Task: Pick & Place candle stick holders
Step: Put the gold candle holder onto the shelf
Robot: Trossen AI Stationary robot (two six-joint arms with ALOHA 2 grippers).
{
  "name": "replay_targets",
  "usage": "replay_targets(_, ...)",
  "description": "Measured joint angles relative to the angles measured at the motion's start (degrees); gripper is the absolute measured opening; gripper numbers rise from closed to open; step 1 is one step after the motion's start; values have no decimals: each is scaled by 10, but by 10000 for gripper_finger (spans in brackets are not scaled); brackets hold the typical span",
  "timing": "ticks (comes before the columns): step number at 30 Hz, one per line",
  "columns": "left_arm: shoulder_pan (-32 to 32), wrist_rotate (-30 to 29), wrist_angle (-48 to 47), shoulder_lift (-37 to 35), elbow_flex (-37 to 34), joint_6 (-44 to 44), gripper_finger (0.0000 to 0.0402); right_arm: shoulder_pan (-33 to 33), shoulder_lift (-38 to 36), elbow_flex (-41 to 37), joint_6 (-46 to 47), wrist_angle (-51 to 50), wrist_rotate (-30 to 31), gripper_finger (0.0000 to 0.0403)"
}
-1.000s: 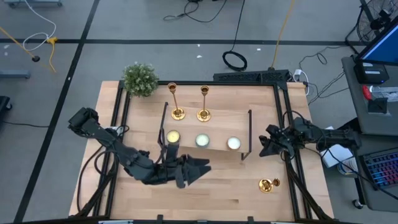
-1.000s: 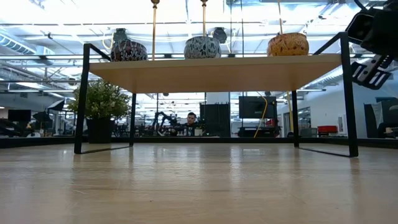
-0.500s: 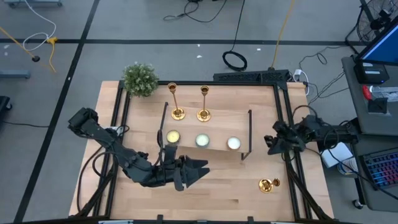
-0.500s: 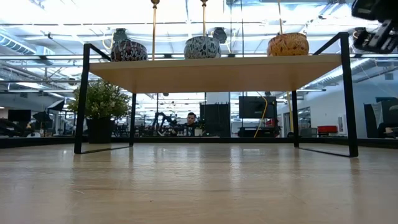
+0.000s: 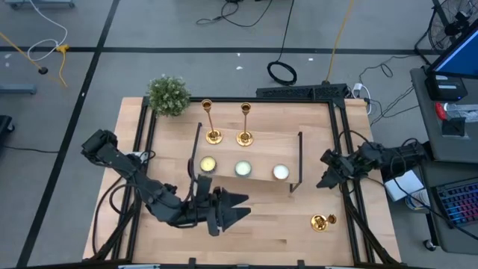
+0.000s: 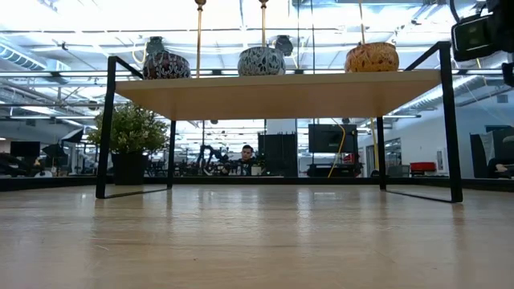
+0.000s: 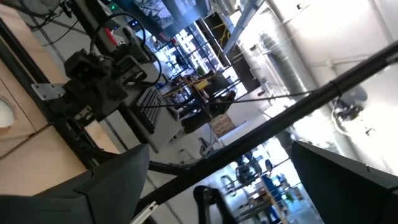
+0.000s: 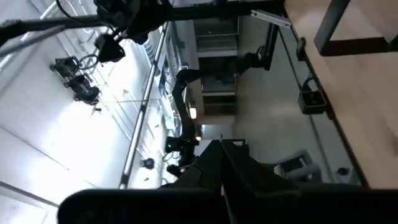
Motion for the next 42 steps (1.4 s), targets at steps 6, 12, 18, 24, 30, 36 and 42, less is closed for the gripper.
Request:
replay_targets(6,-5,22,-37,0,0,11,397,19,8,1,-82,65,32,0)
replay_targets(12,-6,78,-72,0,0,-3,397,46,51,1,-221,208,111,0)
replay_targets(18,-6,142,-72,0,0,4,397,79,128,1,-356,376,163,0)
replay_targets(24,-6,193,-76,0,0,8,397,140,205,6,-449,478,220,0)
replay_targets(30,-6,224,-77,0,0,11,397,210,289,70,-539,475,239,0)
replay_targets(36,-4,225,-86,0,0,12,397,275,336,145,-555,318,309,0)
replay_targets(42,1,226,-103,0,0,11,397,365,341,162,-493,167,493,0)
